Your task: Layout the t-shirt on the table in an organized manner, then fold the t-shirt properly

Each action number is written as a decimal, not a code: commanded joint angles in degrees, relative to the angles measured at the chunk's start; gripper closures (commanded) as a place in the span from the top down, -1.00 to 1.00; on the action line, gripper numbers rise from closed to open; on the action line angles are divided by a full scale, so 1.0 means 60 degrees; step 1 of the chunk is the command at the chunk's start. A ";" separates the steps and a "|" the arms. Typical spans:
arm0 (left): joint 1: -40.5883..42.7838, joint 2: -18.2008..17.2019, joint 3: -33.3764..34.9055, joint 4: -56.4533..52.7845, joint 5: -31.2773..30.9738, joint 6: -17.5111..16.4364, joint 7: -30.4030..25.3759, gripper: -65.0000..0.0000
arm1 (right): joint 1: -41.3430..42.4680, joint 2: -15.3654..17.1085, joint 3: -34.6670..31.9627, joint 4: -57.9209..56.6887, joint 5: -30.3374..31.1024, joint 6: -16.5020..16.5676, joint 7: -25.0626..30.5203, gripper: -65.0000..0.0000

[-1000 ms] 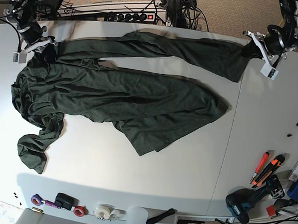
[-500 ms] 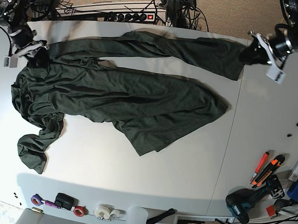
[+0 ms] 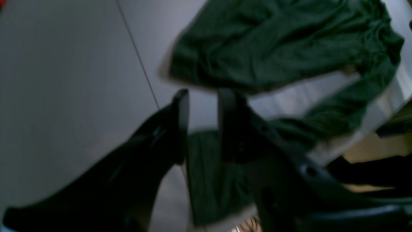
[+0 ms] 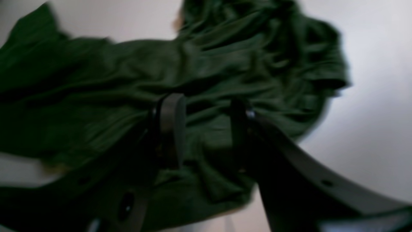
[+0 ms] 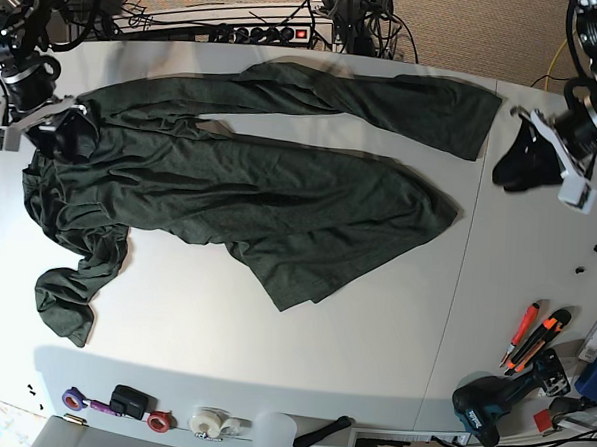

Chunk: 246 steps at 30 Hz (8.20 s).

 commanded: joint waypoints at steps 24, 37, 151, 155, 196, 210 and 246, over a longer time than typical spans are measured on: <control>-0.2652 -0.0157 0.6186 0.0102 0.5125 0.2430 -0.2834 -0.44 | 0.1224 0.0222 0.0069 -0.1534 -0.1912 -0.1319 0.1260 -0.27; -0.3096 0.1341 0.6619 -0.0787 0.5697 0.2237 -0.3155 -0.44 | 0.2073 0.0295 -0.1082 -0.3293 -0.1840 -0.1173 0.1162 -0.28; -0.3388 0.1661 0.8429 -0.3544 0.8706 0.4473 -0.3657 -1.00 | 0.0736 0.0168 -0.0732 -0.0678 -0.4484 -0.2073 -0.0630 -0.67; -0.3388 0.1665 0.8429 -0.3544 0.8703 0.4473 -0.3657 -1.00 | 0.0736 0.0350 -0.0732 -0.0678 -0.4940 -0.2656 -0.0597 -0.67; -0.3384 0.1668 0.8433 -0.3544 0.8699 0.4477 -0.3657 -1.00 | 0.1118 0.1392 -0.0729 -0.3111 -0.5308 -0.4503 0.0586 -0.67; -0.3381 0.1665 0.8429 -0.3544 0.8699 0.4473 -0.3625 -1.00 | 0.1162 0.1381 -0.0732 -0.1880 -0.4838 -0.4273 0.0517 -0.67; -0.3031 0.0605 0.6961 -0.0798 0.8087 0.3621 -0.3435 -0.74 | 0.0153 -0.0069 -0.0739 -0.0801 -0.3585 -0.2477 -0.0612 -0.67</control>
